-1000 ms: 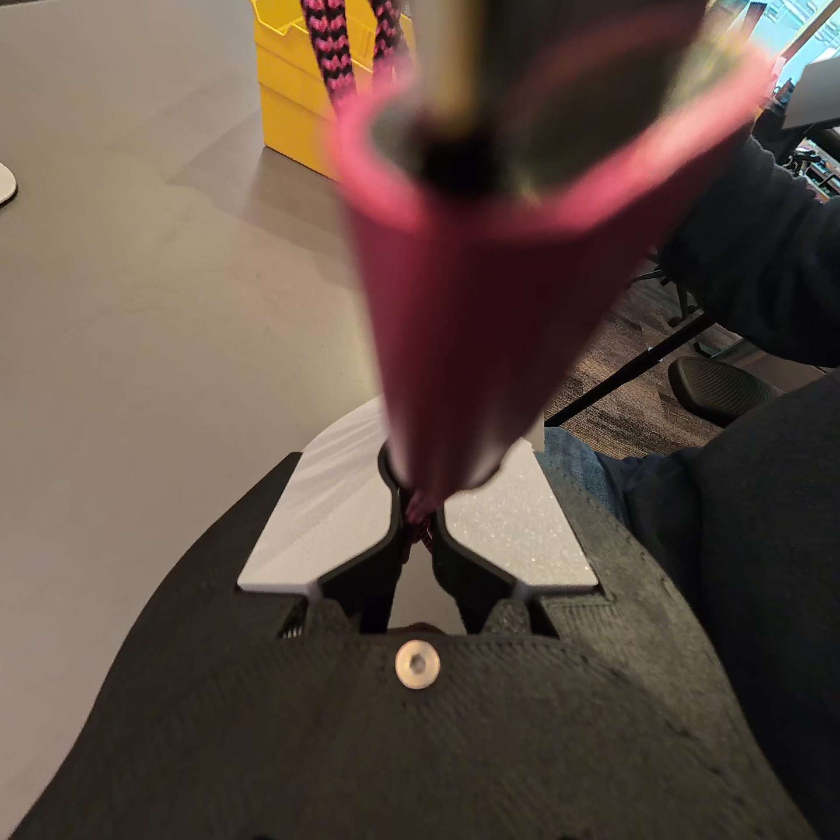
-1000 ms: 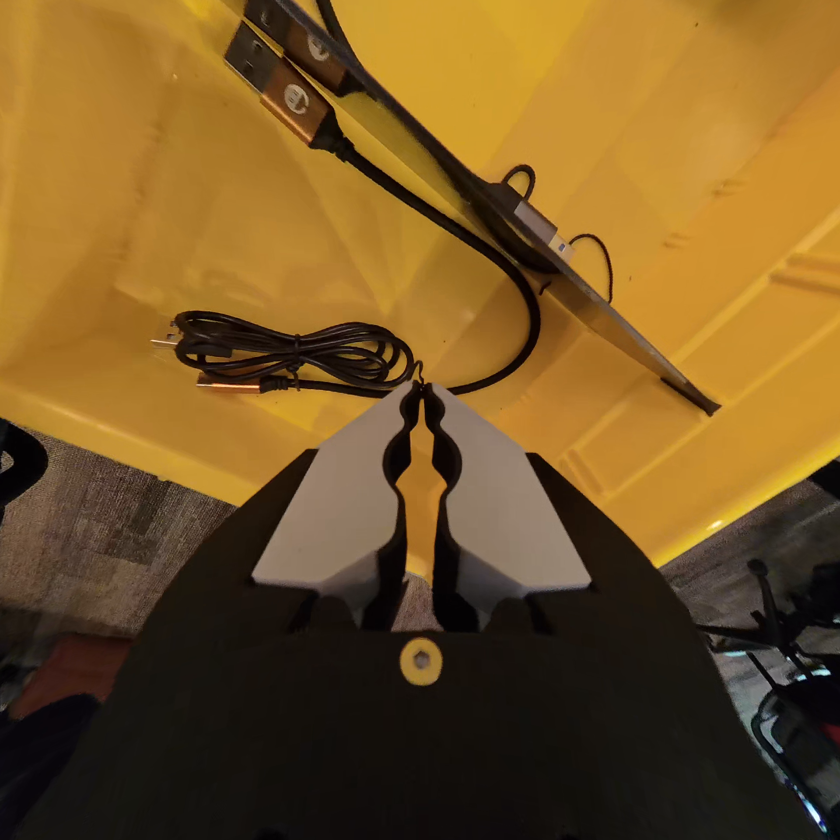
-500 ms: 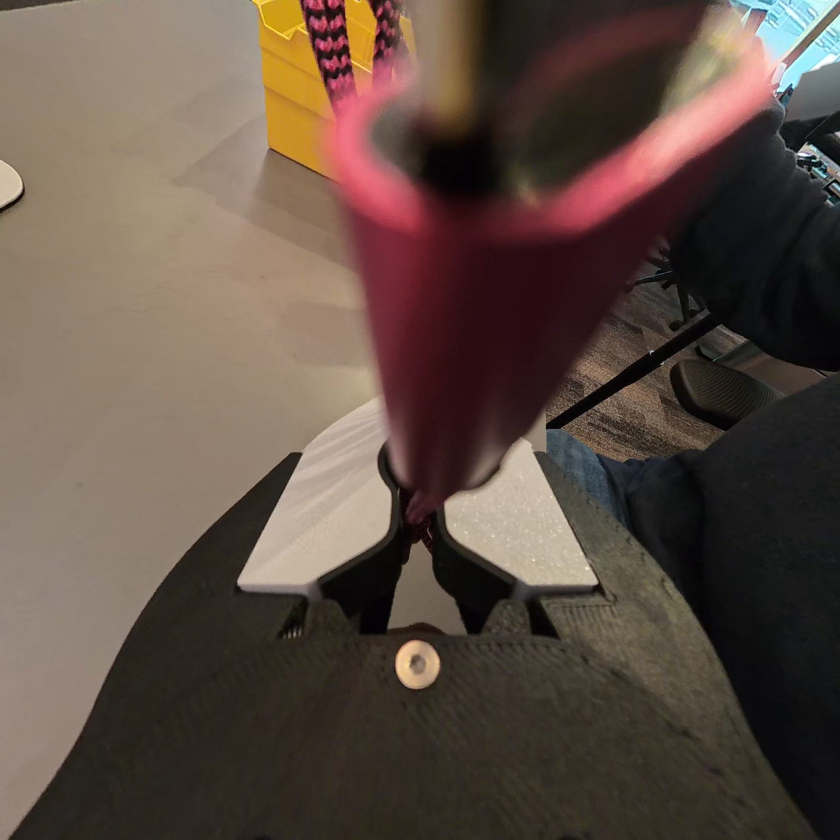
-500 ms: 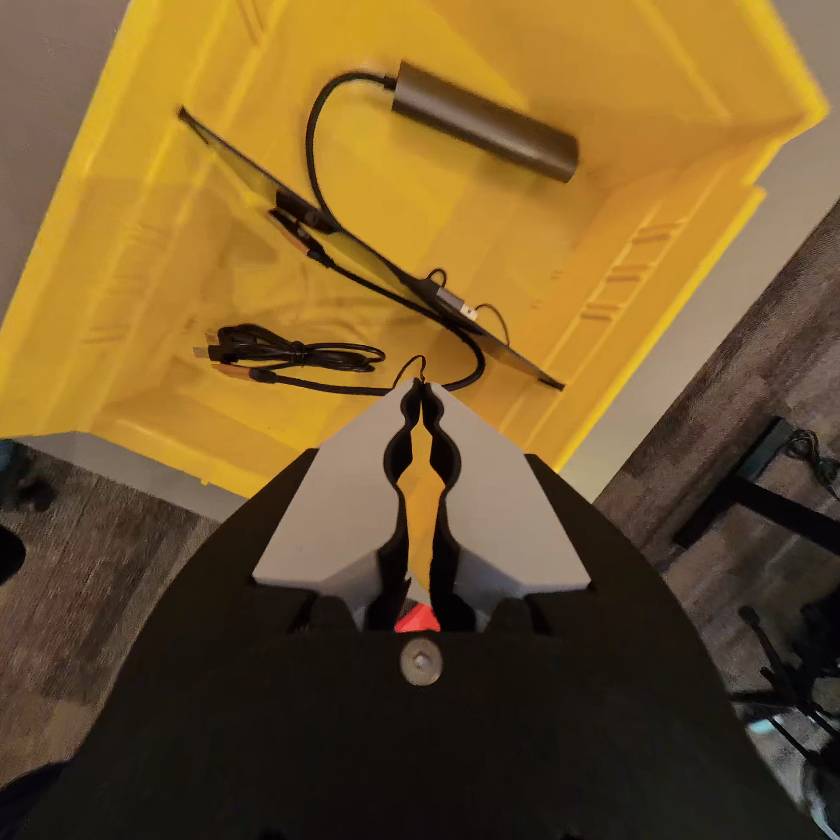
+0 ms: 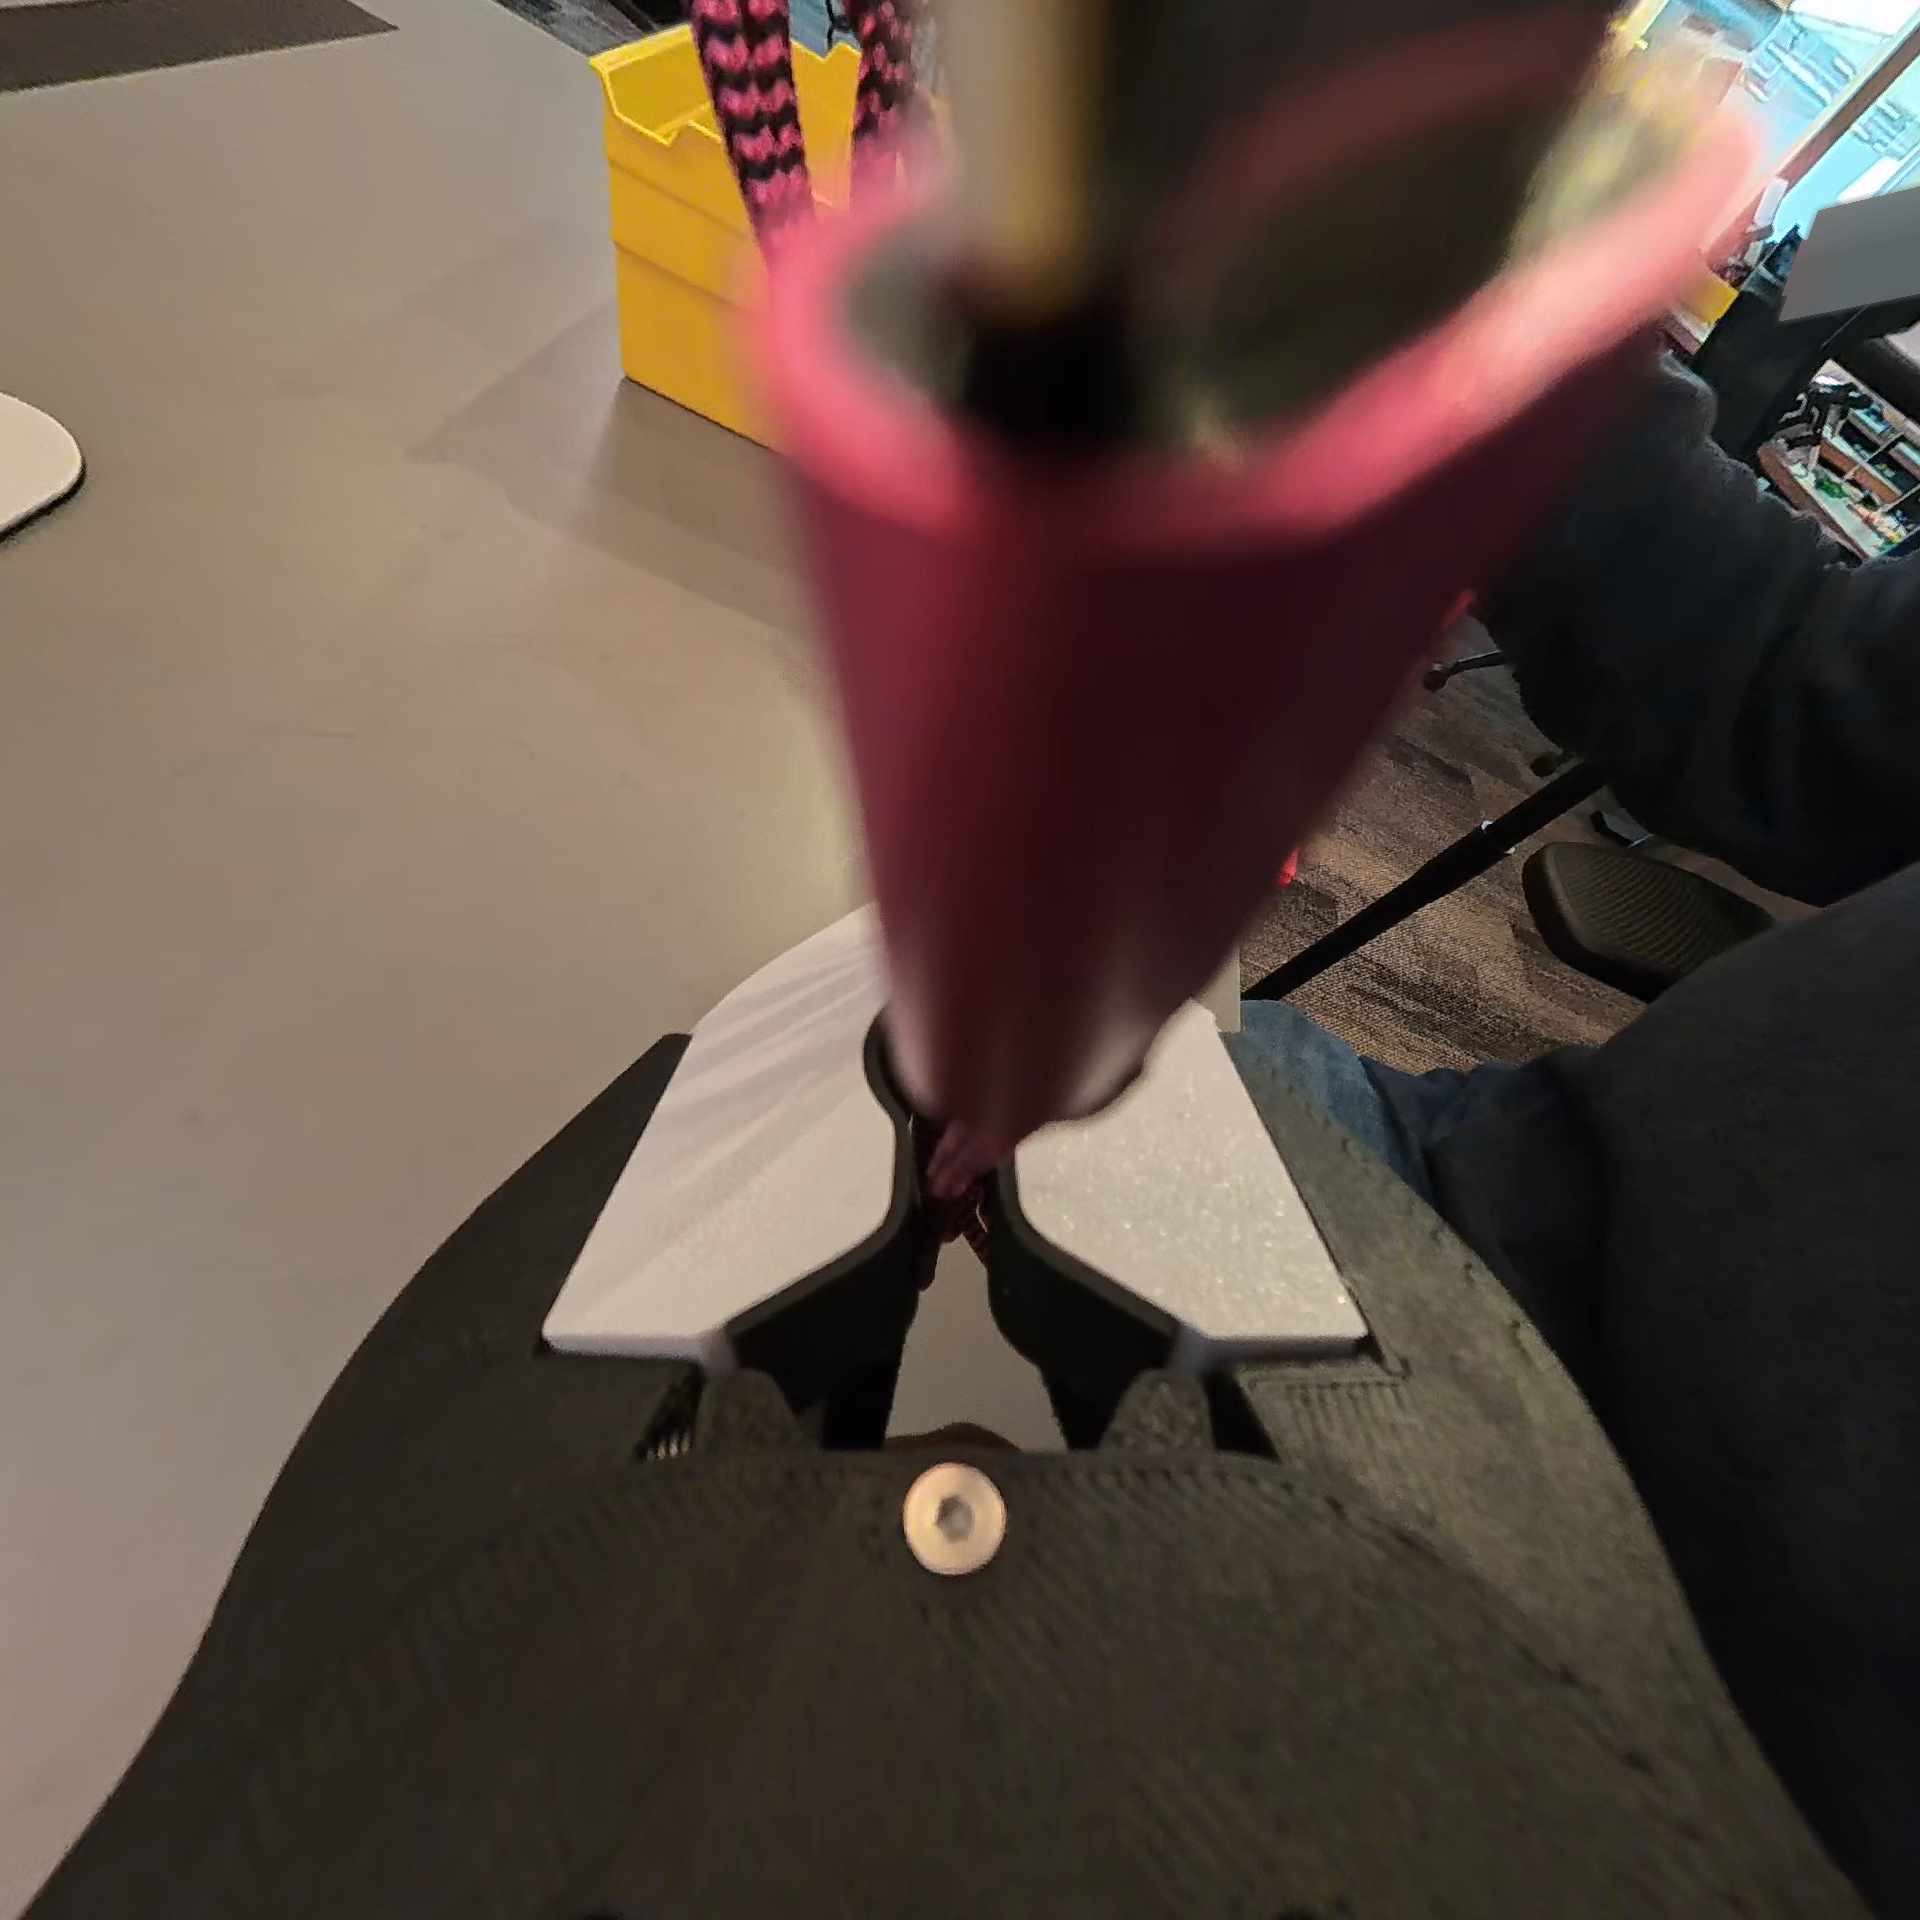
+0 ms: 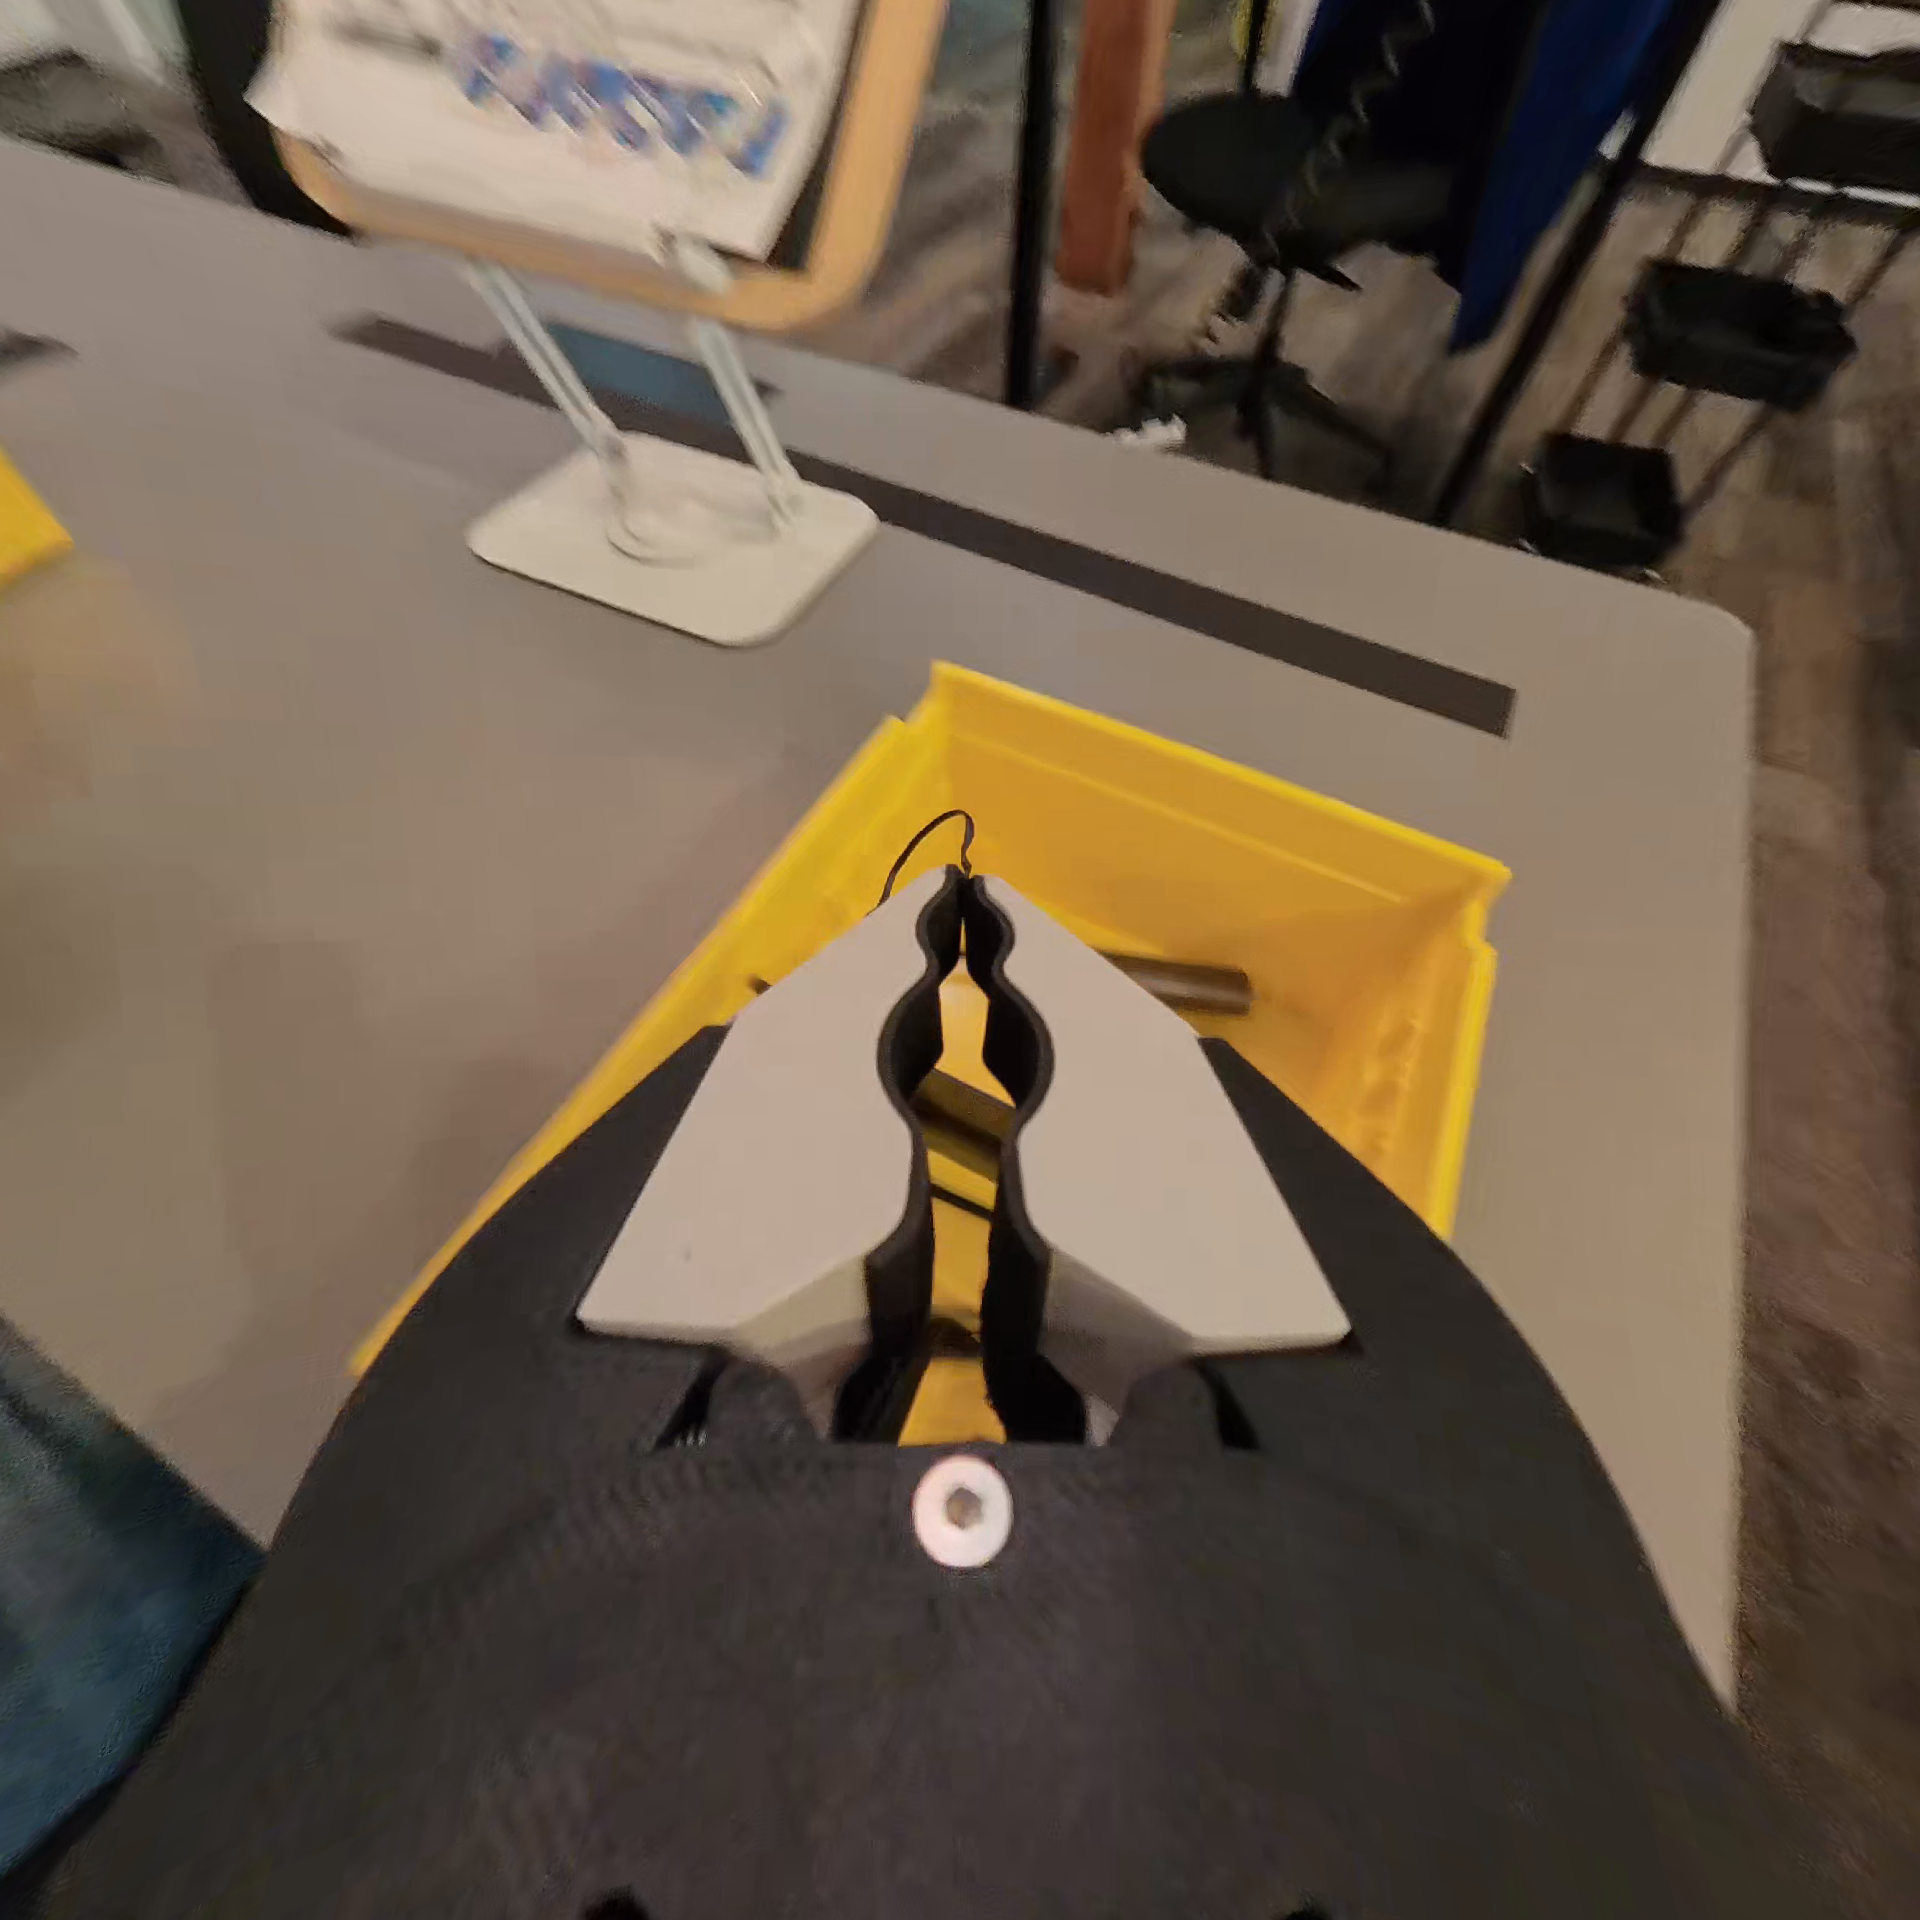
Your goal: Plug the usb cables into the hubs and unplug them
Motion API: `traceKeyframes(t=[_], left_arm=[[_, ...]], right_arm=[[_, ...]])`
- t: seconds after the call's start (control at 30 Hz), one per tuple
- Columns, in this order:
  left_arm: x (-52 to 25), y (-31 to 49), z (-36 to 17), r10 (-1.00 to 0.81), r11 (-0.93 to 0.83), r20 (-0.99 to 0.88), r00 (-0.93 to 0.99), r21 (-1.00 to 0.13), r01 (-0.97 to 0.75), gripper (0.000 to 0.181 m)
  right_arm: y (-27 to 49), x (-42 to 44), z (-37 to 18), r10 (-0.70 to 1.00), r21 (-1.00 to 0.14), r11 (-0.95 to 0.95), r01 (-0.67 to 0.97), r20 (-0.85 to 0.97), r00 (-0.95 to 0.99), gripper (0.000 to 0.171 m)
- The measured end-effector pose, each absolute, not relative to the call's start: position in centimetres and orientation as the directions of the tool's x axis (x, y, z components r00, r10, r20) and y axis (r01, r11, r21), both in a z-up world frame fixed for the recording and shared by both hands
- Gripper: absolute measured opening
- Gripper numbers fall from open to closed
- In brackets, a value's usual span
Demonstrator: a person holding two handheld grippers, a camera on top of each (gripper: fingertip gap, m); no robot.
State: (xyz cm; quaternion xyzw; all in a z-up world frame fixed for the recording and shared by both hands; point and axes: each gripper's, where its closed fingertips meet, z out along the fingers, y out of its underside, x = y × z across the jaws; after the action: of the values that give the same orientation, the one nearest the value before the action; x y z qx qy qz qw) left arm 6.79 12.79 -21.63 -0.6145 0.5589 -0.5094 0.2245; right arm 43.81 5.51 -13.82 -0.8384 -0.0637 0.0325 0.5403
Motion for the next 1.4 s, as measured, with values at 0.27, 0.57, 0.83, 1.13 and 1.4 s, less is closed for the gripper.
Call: traceKeyframes(t=[0.27,0.57,0.83,1.13,1.4], left_arm=[[7.5,12.1,-20.1,-0.934,-0.209,0.305,-0.185,-0.888,-0.41,0.009],[6.2,13.1,-20.6,-0.983,-0.017,0.113,-0.144,-0.841,-0.54,0.008],[4.2,13.7,-24.3,-0.982,0.124,0.046,-0.182,-0.57,-0.812,0.008],[3.9,13.3,-27.0,-0.955,0.14,0.205,-0.214,-0.322,-0.936,0.008],[4.6,13.3,-27.4,-0.952,0.19,0.19,-0.239,-0.242,-0.951,0.008]], right_arm=[[8.3,28.0,-9.5,0.516,-0.954,-0.296,0.038,-0.126,0.847,0.0],[9.9,13.3,-6.5,0.835,-0.979,-0.166,0.121,-0.074,0.545,0.0],[11.3,9.2,-7.4,0.896,-0.933,-0.109,0.342,0.058,0.441,0.0],[11.4,8.0,-11.9,0.914,-0.936,-0.123,0.33,0.023,0.405,0.0],[13.9,9.3,-13.6,0.848,-0.932,-0.131,0.337,0.071,0.525,0.0]])
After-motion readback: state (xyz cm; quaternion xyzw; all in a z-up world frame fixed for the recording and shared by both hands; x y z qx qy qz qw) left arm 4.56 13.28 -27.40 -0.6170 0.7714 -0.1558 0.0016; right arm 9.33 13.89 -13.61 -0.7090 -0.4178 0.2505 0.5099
